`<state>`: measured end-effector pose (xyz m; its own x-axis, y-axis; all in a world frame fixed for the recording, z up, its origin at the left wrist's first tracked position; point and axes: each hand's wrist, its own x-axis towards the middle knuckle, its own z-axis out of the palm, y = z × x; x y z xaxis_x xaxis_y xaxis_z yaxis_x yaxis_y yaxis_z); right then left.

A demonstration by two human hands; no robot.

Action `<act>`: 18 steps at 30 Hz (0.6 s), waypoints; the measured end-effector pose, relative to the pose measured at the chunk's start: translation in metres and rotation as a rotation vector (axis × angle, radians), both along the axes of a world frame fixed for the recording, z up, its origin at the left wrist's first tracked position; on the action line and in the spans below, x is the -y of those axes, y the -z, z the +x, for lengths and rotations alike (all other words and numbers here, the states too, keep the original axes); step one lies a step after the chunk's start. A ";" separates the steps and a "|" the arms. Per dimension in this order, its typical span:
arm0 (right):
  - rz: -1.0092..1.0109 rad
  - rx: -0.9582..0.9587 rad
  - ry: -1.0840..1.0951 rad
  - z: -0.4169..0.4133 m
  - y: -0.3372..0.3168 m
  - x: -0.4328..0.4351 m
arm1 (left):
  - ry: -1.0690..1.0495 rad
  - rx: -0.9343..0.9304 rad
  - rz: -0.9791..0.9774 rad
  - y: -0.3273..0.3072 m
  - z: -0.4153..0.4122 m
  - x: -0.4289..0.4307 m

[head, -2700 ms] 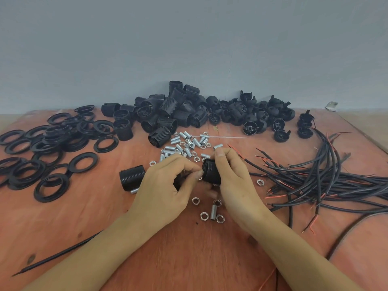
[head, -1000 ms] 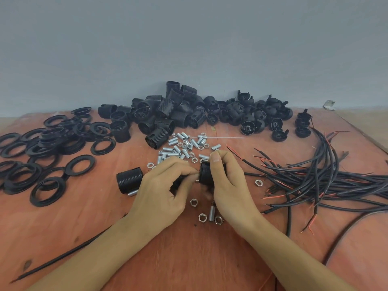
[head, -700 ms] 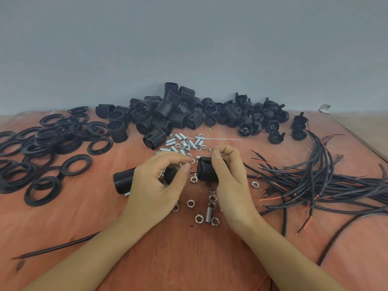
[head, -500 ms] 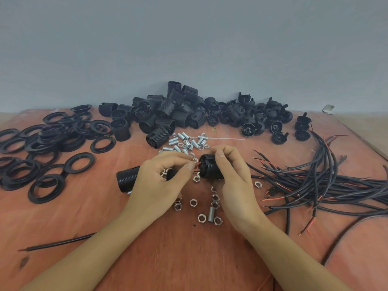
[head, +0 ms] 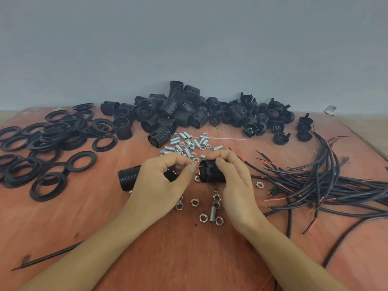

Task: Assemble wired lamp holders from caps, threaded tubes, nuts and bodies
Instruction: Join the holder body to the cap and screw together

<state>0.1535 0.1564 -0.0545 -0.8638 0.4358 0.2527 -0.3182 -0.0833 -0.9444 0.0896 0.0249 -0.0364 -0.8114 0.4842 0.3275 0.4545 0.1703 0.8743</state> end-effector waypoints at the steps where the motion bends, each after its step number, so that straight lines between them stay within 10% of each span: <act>1: 0.016 -0.004 0.006 0.000 0.000 0.000 | -0.001 -0.010 -0.004 0.000 0.001 0.000; 18: 0.152 -0.038 0.058 0.004 0.001 0.006 | 0.044 -0.024 -0.002 0.001 0.002 0.003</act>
<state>0.1580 0.1503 -0.0553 -0.8271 0.4387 0.3514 -0.3540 0.0789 -0.9319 0.0917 0.0221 -0.0375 -0.7812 0.5202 0.3452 0.4821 0.1513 0.8629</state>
